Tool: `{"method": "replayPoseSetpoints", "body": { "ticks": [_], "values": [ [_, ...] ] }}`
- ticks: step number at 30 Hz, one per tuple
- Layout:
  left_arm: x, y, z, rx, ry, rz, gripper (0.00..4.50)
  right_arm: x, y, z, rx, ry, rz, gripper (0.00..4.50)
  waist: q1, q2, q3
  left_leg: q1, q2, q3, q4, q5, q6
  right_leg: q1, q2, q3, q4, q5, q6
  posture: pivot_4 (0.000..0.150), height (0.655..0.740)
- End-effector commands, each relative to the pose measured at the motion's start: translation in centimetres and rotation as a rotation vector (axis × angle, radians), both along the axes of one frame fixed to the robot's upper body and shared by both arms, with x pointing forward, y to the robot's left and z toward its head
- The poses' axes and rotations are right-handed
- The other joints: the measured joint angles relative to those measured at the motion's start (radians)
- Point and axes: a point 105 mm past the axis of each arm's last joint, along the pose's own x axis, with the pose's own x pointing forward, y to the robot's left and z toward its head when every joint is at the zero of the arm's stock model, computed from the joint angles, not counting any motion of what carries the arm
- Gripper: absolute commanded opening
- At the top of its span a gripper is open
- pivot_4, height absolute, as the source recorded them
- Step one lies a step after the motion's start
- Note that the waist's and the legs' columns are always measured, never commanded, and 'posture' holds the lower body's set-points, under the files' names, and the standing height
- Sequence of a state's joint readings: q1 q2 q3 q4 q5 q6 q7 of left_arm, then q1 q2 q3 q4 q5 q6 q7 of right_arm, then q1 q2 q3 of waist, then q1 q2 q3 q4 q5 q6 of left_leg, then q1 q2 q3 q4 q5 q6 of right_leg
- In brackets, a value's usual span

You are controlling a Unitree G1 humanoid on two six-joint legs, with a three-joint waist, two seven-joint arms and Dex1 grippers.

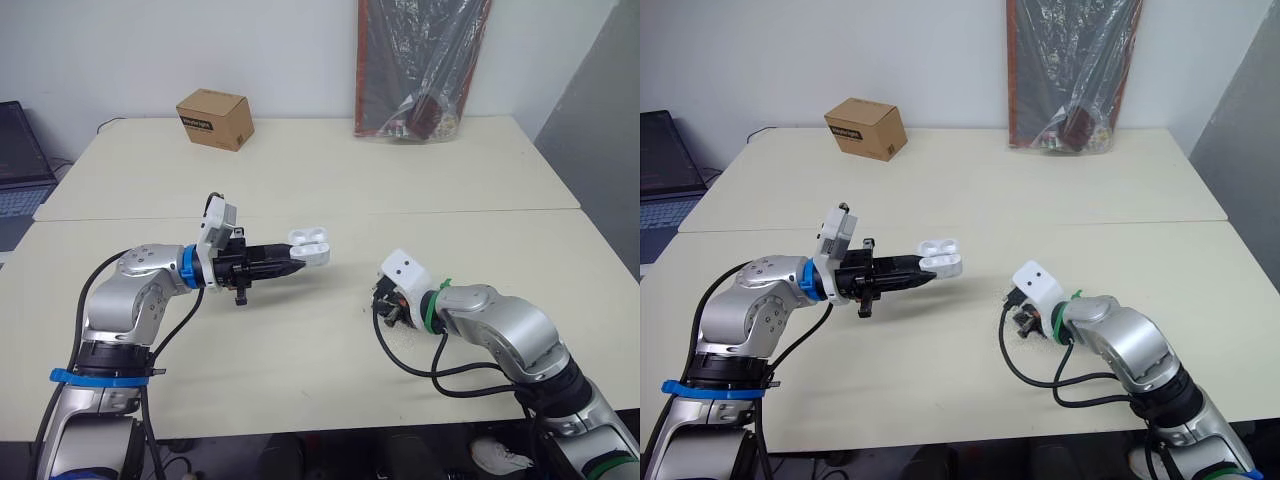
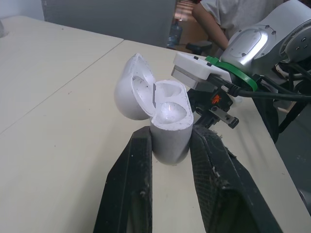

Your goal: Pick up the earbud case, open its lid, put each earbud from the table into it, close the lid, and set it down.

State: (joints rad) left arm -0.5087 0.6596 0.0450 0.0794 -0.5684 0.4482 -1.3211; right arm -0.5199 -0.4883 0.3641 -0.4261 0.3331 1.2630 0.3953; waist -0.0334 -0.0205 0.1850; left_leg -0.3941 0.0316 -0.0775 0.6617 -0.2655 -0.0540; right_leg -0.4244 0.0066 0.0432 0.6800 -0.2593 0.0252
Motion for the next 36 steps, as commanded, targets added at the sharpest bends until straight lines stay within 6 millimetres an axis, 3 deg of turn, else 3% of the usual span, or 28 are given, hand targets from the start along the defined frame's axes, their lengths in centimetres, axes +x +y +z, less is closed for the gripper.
{"method": "replayPoseSetpoints", "body": {
  "ticks": [1,8,13,18,27,36],
  "values": [
    [-0.4,0.0,0.9,0.006,-0.056,-0.014,0.79,0.1,0.0,0.6,0.01,-0.016,0.003,0.38,0.0,0.0,0.0,0.0,0.0,0.0,0.0,0.0,0.0,0.0,0.0,0.0,0.0,0.0,0.0,0.15,0.74],
    [-0.4,0.1,0.8,0.007,-0.056,-0.013,0.79,-0.2,-0.7,0.7,-0.036,-0.032,0.06,0.38,0.0,0.0,0.0,0.0,0.0,0.0,0.0,0.0,0.0,0.0,0.0,0.0,0.0,0.0,0.0,0.15,0.74],
    [-0.3,0.1,0.7,0.011,-0.058,-0.014,0.79,-1.3,-3.5,1.8,-0.181,-0.115,0.284,0.38,0.004,0.0,0.0,0.0,-0.001,0.0,0.0,0.0,0.0,0.001,-0.001,-0.001,-0.001,-0.001,0.002,0.15,0.74],
    [-0.1,0.0,0.8,0.01,-0.062,-0.017,0.79,-2.2,-6.5,1.8,-0.345,-0.141,0.507,0.38,0.0,0.0,0.001,0.001,-0.001,0.0,0.0,0.0,0.0,0.001,-0.001,0.0,-0.002,-0.002,0.004,0.15,0.74],
    [-0.3,-0.4,0.7,0.001,-0.063,-0.018,0.79,-3.6,-8.8,0.5,-0.445,-0.121,0.792,0.38,-0.001,-0.001,0.001,0.002,0.0,0.001,0.001,0.0,0.0,0.003,0.0,0.0,-0.001,-0.002,0.004,0.15,0.74],
    [-0.5,-0.2,0.6,-0.002,-0.06,-0.011,0.79,-3.1,-9.9,0.0,-0.487,-0.11,0.834,0.38,0.0,0.0,0.001,0.004,0.0,0.001,0.001,0.0,0.0,0.004,0.0,0.001,0.0,-0.002,0.004,0.15,0.74]
  ]
}}
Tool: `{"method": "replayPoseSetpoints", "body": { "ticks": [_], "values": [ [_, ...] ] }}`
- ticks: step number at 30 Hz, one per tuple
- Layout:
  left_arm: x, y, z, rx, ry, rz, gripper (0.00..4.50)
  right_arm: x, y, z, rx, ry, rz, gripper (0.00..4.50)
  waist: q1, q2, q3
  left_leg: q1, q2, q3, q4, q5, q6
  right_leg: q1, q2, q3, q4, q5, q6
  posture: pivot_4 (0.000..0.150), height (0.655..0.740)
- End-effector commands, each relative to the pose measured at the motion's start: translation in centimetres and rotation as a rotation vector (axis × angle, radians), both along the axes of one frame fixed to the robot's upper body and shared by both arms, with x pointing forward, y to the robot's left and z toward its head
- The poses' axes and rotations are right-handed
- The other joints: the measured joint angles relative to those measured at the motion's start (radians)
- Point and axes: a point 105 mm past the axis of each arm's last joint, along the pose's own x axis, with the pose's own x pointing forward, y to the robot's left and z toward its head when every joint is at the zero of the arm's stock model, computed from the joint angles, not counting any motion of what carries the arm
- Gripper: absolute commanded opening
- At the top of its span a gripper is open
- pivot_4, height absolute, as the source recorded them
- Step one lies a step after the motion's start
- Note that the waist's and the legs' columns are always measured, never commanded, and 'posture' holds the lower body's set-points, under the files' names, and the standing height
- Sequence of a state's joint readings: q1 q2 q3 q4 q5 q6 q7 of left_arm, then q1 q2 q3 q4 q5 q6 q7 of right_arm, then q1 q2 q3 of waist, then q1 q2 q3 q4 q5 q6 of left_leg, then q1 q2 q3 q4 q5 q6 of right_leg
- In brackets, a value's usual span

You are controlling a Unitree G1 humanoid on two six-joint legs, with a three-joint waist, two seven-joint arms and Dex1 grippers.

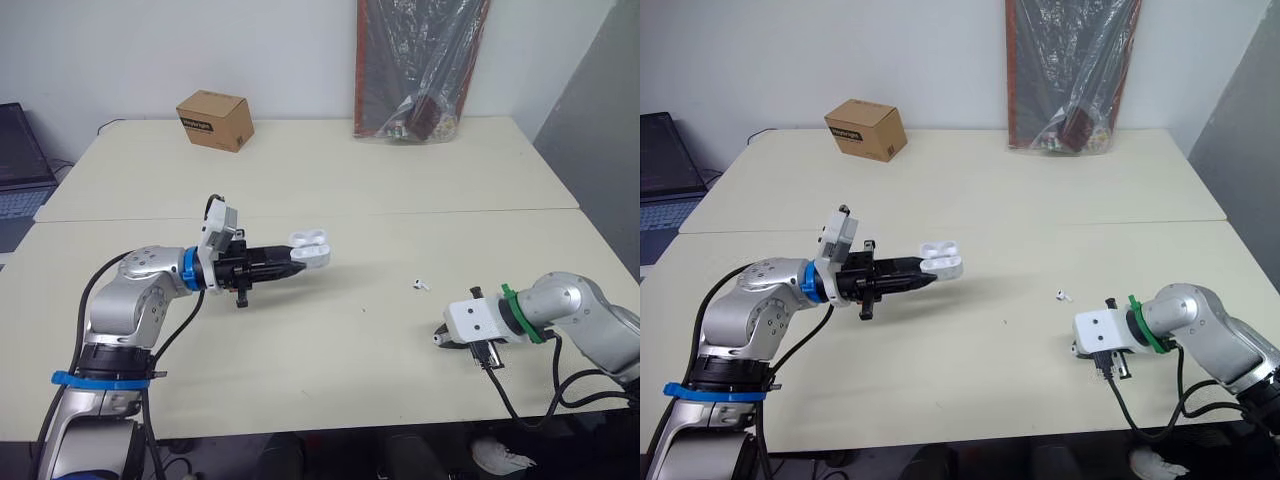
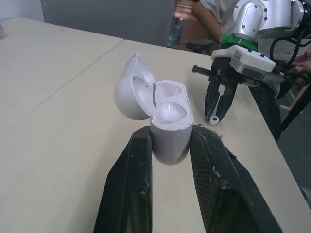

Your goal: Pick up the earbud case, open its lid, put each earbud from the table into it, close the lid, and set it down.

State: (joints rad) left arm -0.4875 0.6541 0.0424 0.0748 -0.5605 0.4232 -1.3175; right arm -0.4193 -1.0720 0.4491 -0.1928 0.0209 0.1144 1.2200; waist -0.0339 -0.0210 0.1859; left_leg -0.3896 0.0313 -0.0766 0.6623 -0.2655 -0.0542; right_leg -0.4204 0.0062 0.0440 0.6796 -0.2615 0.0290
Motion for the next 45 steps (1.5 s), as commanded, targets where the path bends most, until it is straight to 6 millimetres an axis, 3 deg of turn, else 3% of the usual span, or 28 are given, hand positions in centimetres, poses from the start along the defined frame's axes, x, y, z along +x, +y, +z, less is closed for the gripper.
{"method": "replayPoseSetpoints", "body": {
  "ticks": [1,5,11,17,24,39,42,45],
  "values": [
    [-0.4,-0.2,1.1,-0.005,-0.053,-0.014,0.79,0.6,-0.9,0.3,-0.038,-0.022,-0.019,0.38,0.002,0.0,0.0,0.0,0.0,0.0,0.0,0.0,0.0,0.0,0.0,0.0,0.0,0.0,0.0,0.15,0.74],
    [-0.4,-0.2,1.1,-0.005,-0.053,-0.014,0.79,0.7,-1.0,0.3,-0.045,-0.01,-0.037,0.38,0.002,0.0,0.0,0.001,0.0,0.0,0.001,0.0,0.0,0.001,0.0,0.0,0.0,0.0,0.0,0.15,0.74],
    [-0.3,-0.2,1.1,-0.003,-0.055,-0.016,0.79,0.1,-0.7,1.1,-0.05,0.041,-0.076,2.37,0.002,0.0,0.0,0.002,0.0,0.0,0.0,0.0,0.0,0.002,0.0,0.0,0.0,0.0,0.0,0.15,0.74],
    [-0.3,-0.3,1.1,-0.004,-0.054,-0.018,0.79,-1.0,1.3,2.9,-0.009,0.122,-0.16,2.37,0.002,0.0,0.0,0.002,0.0,0.0,0.0,0.0,0.0,0.001,0.0,0.0,0.0,0.0,0.0,0.15,0.74],
    [-0.3,-0.6,1.1,-0.008,-0.054,-0.021,0.79,-0.2,2.3,3.7,-0.008,0.082,-0.259,2.37,0.002,0.0,0.0,0.003,0.0,0.0,0.0,0.0,0.0,0.001,0.0,0.0,0.001,0.0,0.0,0.15,0.74],
    [-0.4,-0.8,1.0,-0.012,-0.052,-0.02,0.79,0.0,2.6,3.0,-0.024,0.074,-0.304,2.37,0.002,0.0,0.0,0.002,0.0,0.0,0.0,0.0,0.0,0.001,0.0,0.0,0.001,0.0,0.0,0.15,0.74],
    [-0.4,-0.7,0.9,-0.009,-0.05,-0.018,0.79,-0.4,3.2,3.2,-0.005,0.083,-0.292,1.78,0.002,0.0,0.0,0.002,0.0,0.0,0.0,0.0,0.0,0.001,0.0,0.0,0.001,0.0,0.0,0.15,0.74],
    [-0.4,-0.6,0.9,-0.008,-0.05,-0.017,0.79,-0.6,3.4,3.2,-0.002,0.091,-0.29,0.67,0.002,0.0,0.0,0.002,0.0,0.0,0.0,0.0,0.0,0.001,0.0,0.0,0.001,0.0,0.0,0.15,0.74]
  ]
}}
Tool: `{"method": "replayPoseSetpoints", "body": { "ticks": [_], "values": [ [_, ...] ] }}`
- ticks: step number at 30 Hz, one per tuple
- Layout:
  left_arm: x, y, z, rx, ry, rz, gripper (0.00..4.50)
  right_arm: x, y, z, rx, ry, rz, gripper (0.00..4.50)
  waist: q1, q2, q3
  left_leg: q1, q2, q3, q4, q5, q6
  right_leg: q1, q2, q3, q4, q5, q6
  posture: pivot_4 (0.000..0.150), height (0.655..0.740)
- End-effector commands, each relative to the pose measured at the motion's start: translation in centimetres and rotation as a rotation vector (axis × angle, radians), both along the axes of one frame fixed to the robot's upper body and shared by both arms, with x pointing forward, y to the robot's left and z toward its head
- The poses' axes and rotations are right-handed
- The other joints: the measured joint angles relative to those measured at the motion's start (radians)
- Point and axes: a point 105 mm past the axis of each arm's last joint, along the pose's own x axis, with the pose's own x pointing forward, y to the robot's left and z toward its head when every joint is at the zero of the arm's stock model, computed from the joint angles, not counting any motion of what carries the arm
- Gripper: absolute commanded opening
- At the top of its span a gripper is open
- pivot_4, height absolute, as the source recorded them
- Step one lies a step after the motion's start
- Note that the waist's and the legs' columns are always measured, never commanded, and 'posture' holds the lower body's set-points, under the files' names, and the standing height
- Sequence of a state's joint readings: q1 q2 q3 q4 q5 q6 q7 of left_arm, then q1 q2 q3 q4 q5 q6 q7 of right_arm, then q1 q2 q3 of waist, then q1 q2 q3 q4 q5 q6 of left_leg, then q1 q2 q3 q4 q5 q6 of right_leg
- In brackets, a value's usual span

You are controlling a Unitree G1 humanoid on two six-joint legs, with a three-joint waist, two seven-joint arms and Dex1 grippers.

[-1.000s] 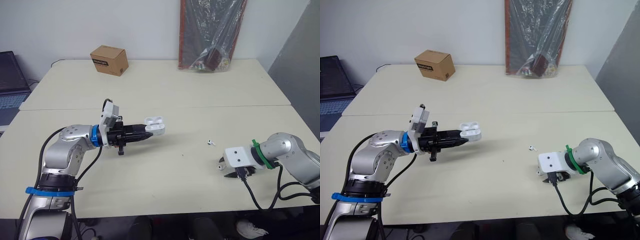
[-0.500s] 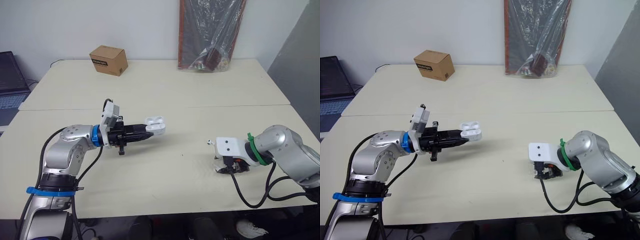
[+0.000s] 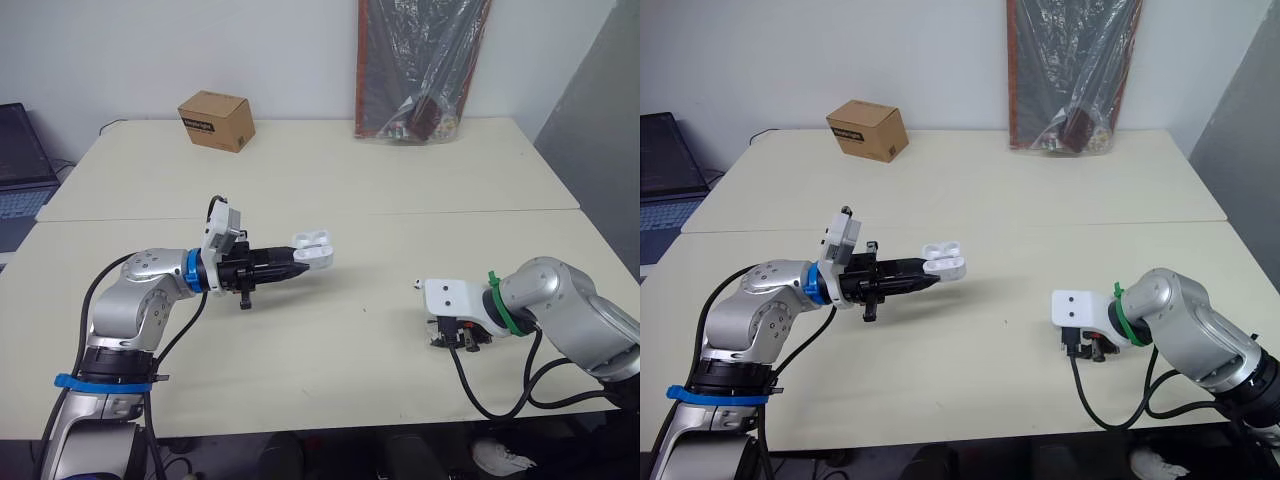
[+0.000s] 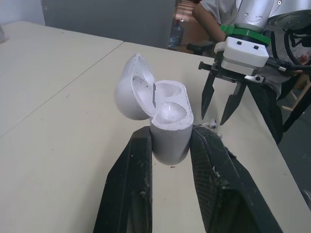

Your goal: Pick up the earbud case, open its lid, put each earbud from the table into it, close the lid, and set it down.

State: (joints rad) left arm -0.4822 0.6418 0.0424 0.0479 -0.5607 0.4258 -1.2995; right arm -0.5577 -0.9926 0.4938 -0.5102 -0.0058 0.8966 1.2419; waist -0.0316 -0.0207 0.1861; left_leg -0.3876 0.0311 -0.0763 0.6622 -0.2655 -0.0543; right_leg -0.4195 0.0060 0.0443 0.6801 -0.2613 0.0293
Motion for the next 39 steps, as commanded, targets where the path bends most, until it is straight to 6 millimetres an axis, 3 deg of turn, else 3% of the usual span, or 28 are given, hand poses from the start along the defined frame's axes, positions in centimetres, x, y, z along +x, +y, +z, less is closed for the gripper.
{"method": "replayPoseSetpoints", "body": {
  "ticks": [1,2,13,25,33,39],
  "values": [
    [-0.3,-0.2,0.7,-0.003,-0.036,-0.016,0.79,-0.2,0.8,1.0,0.022,-0.027,0.027,0.29,0.0,0.0,0.0,0.0,0.0,0.0,0.0,0.0,0.0,0.0,0.0,0.0,0.0,0.0,0.0,0.15,0.74],
    [-0.3,-0.2,0.7,-0.003,-0.036,-0.015,0.79,-0.2,0.8,0.9,0.023,-0.026,0.026,0.03,0.0,0.0,0.0,0.0,0.0,0.0,0.0,0.0,0.0,0.0,0.0,0.0,0.0,0.0,0.0,0.15,0.74],
    [-0.4,0.0,0.6,0.003,-0.036,-0.01,0.79,0.7,1.1,0.0,0.021,-0.018,-0.028,0.03,0.0,0.0,0.0,0.0,0.0,0.0,0.0,0.0,0.0,0.0,0.0,0.0,0.0,0.0,0.0,0.15,0.74],
    [-0.5,0.2,0.5,0.005,-0.035,-0.003,0.79,2.2,-0.5,-1.3,-0.051,-0.027,-0.101,0.03,0.0,0.0,0.0,0.0,0.0,0.0,0.0,0.0,0.0,0.0,0.0,0.0,0.0,0.0,0.0,0.15,0.74],
    [-0.5,0.1,0.5,0.002,-0.035,-0.007,0.79,1.4,-1.8,-0.9,-0.085,-0.009,-0.102,0.03,0.0,0.0,0.0,0.0,0.0,0.0,0.0,0.0,0.0,0.0,0.0,0.0,0.0,0.0,0.0,0.15,0.74],
    [-0.4,-0.1,0.4,-0.002,-0.036,-0.011,0.79,1.3,-1.7,-0.8,-0.078,-0.007,-0.104,0.03,0.0,0.0,0.0,0.0,0.0,0.0,0.0,0.0,0.0,0.0,0.0,0.0,0.0,0.0,0.0,0.15,0.74]
  ]
}}
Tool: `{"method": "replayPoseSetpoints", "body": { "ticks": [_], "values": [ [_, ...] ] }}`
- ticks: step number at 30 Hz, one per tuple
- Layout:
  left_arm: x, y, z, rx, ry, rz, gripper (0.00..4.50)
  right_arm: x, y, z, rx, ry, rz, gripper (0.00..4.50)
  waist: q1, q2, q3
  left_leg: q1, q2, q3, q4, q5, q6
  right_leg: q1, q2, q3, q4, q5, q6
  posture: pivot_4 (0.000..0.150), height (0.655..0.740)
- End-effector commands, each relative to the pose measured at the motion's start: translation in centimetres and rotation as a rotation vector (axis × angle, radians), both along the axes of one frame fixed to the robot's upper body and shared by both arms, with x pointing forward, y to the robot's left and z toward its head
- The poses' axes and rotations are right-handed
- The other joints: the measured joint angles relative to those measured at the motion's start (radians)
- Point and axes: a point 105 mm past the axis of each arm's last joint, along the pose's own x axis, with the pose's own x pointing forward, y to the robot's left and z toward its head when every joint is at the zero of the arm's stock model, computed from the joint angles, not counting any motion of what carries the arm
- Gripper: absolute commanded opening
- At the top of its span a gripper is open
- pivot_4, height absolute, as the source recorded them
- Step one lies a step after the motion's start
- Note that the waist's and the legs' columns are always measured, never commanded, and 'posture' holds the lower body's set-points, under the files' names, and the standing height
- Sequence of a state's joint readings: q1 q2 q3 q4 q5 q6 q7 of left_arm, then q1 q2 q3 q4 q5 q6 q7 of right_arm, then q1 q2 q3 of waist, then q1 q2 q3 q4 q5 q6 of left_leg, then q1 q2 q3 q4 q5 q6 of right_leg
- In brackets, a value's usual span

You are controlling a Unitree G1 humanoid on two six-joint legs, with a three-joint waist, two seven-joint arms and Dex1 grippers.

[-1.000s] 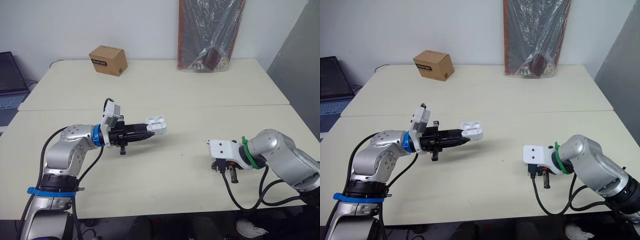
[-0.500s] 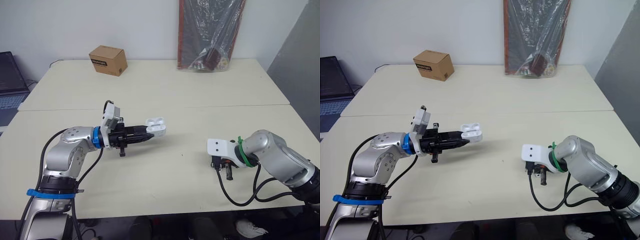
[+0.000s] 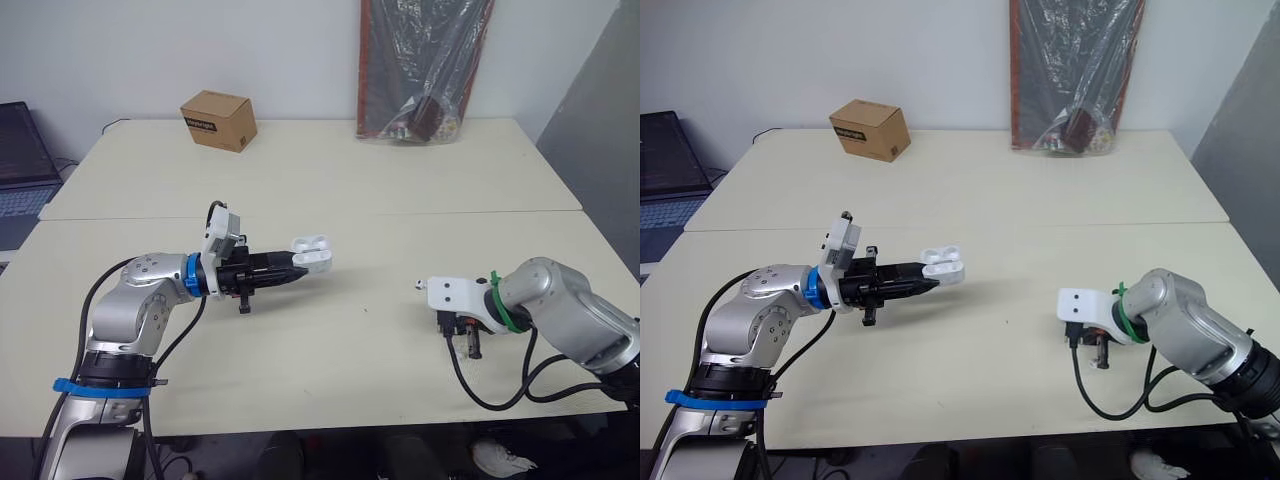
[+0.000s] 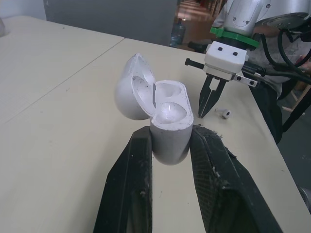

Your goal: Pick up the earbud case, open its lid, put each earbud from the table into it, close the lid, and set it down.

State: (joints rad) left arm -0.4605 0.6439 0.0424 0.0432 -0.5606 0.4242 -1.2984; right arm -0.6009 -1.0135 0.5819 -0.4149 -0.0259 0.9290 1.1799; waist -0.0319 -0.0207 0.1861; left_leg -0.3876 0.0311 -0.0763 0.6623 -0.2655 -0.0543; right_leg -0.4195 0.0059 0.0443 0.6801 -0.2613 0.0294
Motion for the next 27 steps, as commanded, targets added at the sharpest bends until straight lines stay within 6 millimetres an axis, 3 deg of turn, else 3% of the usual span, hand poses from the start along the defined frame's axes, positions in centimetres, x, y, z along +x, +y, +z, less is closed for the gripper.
{"method": "replayPoseSetpoints", "body": {
  "ticks": [1,16,27],
  "values": [
    [-0.2,-0.3,1.0,-0.005,-0.051,-0.017,0.79,0.0,0.1,0.6,0.007,-0.016,0.002,0.03,0.0,0.0,0.0,0.0,0.0,0.0,0.0,0.0,0.0,0.0,0.0,0.0,0.0,0.0,0.0,0.15,0.74],
    [-0.2,-0.6,0.7,-0.011,-0.048,-0.021,0.79,0.4,-1.7,2.6,-0.043,-0.058,-0.015,0.03,0.0,0.0,0.0,0.0,0.0,0.0,0.0,0.0,0.0,0.0,0.0,0.0,0.0,0.0,0.0,0.15,0.74],
    [-0.2,-0.8,0.7,-0.014,-0.046,-0.029,0.79,-1.1,-1.0,1.6,-0.023,0.008,0.003,0.03,0.0,0.0,0.0,0.0,0.0,0.0,0.0,0.0,0.0,0.0,0.0,0.0,0.0,0.0,0.0,0.15,0.74]
  ]
}}
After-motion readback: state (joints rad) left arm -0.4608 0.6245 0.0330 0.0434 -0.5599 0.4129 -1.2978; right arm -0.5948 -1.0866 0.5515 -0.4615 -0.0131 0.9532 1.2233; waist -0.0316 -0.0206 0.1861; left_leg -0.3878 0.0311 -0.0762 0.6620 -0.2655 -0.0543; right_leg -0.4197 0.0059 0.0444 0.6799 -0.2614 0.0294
